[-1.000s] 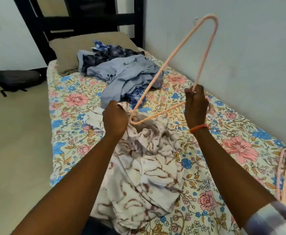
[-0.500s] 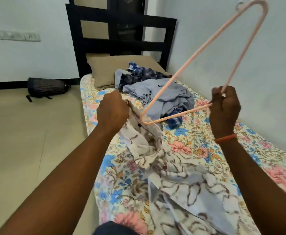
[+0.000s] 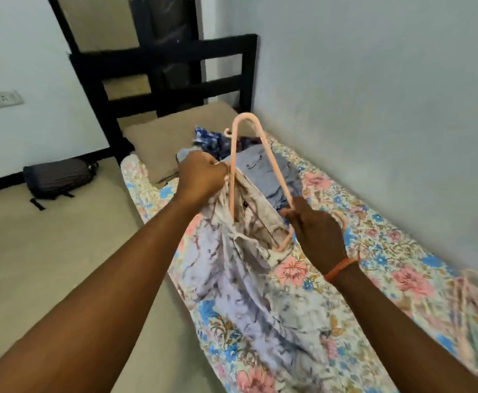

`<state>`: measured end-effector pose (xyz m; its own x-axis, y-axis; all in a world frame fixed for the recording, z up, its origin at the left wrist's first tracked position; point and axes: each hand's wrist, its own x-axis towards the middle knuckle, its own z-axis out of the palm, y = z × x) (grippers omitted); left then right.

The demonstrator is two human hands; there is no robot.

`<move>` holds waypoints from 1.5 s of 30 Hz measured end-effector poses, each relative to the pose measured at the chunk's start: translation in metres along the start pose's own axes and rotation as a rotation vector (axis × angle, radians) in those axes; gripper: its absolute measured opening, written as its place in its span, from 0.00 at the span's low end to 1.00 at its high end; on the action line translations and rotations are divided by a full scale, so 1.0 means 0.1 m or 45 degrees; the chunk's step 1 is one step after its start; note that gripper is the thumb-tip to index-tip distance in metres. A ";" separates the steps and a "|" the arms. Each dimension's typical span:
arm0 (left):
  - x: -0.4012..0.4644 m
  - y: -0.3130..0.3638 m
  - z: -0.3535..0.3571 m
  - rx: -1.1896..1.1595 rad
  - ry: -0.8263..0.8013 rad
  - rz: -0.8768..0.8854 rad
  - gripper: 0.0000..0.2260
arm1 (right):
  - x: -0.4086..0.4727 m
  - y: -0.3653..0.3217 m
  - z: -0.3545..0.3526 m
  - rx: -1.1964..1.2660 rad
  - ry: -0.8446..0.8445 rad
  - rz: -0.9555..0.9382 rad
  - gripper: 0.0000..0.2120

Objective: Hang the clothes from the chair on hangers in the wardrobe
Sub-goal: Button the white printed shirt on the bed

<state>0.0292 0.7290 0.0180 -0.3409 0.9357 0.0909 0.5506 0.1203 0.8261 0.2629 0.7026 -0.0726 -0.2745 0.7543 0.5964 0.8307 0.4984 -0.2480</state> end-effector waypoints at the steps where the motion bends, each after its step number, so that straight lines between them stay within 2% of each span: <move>1: 0.08 0.30 -0.14 -0.006 -0.011 -0.036 0.22 | 0.14 -0.05 -0.23 -0.020 -0.012 -0.019 0.09; 3: 0.26 0.86 -0.41 0.014 -0.043 -0.095 0.21 | 0.42 -0.12 -0.66 -0.057 -0.012 -0.056 0.15; 6: 0.44 1.53 -0.81 0.127 -0.080 -0.038 0.16 | 0.89 -0.25 -1.24 -0.046 -0.059 -0.111 0.21; 10: 0.60 2.02 -1.25 0.162 -0.029 -0.022 0.11 | 1.35 -0.41 -1.70 -0.108 -0.088 -0.174 0.22; 11: 0.63 2.09 -1.35 0.070 -0.074 -0.095 0.09 | 1.39 -0.44 -1.77 -0.131 -0.085 -0.182 0.22; 15: 0.62 2.21 -1.67 -0.471 -0.500 -0.437 0.10 | 1.40 -0.58 -2.03 -0.106 -0.060 -0.200 0.20; 19: 0.72 2.16 -1.69 -0.791 -0.735 -0.597 0.11 | 1.32 -0.80 -2.12 -0.172 -0.083 -0.190 0.18; 21: 0.87 2.13 -1.66 -0.797 -0.906 -0.571 0.15 | 1.28 -0.93 -2.10 -0.231 -0.079 -0.144 0.18; 23: 1.01 2.12 -1.66 -0.662 -1.132 -0.453 0.24 | 1.22 -1.05 -2.08 -0.326 -0.060 -0.077 0.18; 24: 1.08 2.11 -1.66 -0.578 -1.211 -0.390 0.26 | 1.19 -1.10 -2.06 -0.364 -0.049 -0.043 0.18; 27: 1.25 2.05 -1.69 -0.367 -1.191 -0.113 0.17 | 1.06 -1.31 -2.01 -0.477 -0.134 0.070 0.17; 30: 1.34 1.98 -1.68 -0.194 -1.179 0.281 0.09 | 0.98 -1.52 -1.98 -0.587 -0.251 0.199 0.22; 33: 1.23 1.98 -1.53 0.181 -0.841 0.875 0.08 | 0.99 -1.73 -2.04 -0.680 -0.289 0.259 0.24; 36: 0.79 2.12 -1.38 0.322 -0.646 1.249 0.11 | 1.00 -1.96 -2.03 -0.831 -0.496 0.269 0.18; 38: 0.42 2.20 -1.30 0.277 -0.748 1.398 0.08 | 0.98 -2.07 -2.06 -0.821 -0.633 0.422 0.13; 40: 0.05 2.21 -1.25 0.234 -0.974 1.524 0.06 | 0.99 -2.15 -2.22 -0.795 -0.599 0.622 0.12; 42: -0.20 2.15 -1.24 0.162 -1.152 1.621 0.06 | 0.98 -2.23 -2.51 -0.889 -0.510 0.690 0.08; 45: -0.53 2.15 -1.30 -0.131 -1.352 1.654 0.04 | 0.74 -2.32 -2.92 -0.893 -0.570 0.930 0.11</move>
<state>0.0668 0.6624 0.2632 0.9210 0.1898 0.3403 -0.0283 -0.8385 0.5442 0.1909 0.5181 0.2526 0.3610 0.9251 0.1179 0.9155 -0.3756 0.1442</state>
